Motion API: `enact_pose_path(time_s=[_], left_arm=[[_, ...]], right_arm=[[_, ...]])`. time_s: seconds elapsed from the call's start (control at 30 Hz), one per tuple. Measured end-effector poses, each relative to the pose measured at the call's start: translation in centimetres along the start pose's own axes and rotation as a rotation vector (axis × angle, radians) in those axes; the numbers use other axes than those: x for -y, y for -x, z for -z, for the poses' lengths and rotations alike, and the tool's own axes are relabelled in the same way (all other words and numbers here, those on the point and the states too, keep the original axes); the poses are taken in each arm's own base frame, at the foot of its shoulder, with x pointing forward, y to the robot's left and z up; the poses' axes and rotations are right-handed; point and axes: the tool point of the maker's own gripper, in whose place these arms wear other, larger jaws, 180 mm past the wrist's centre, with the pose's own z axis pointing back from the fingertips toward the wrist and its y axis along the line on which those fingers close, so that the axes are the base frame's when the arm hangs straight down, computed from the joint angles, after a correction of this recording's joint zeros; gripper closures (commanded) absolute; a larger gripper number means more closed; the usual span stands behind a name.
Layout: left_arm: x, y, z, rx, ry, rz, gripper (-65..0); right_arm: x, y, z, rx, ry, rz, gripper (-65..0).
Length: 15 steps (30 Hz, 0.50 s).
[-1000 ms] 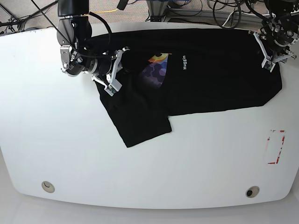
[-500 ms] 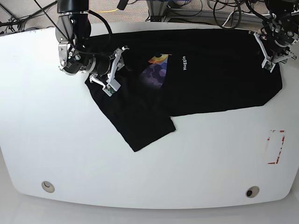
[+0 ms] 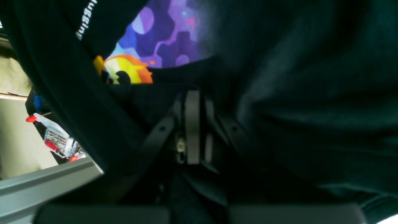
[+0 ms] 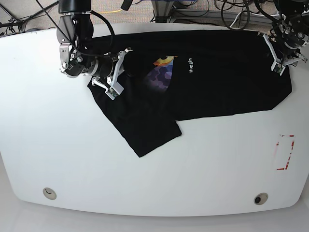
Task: Fold the T-shirt properly
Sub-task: 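Grasp the shirt fabric with the right gripper and pull it outward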
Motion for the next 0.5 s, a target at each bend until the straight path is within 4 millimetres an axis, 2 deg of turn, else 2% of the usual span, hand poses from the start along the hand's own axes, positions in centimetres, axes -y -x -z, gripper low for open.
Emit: enact_pose_path(time_s=[0.17, 0.33, 0.5], left_arm=[[0.1, 0.0, 0.0, 0.000, 0.001, 0.001, -33.2], [1.0, -0.4, 0.3, 0.005, 0.027, 0.021, -33.2], [1.1, -0.3, 0.3, 0.001, 0.028, 0.023, -33.2]], right_arm=[[-0.1, -2.7, -1.0, 0.056, 0.024, -0.066, 0.0], [0.7, -5.4, -1.6, 0.102, 0.048, -0.113, 0.0], [1.5, -7.5, -1.9, 0.136, 0.063, -0.137, 0.0]])
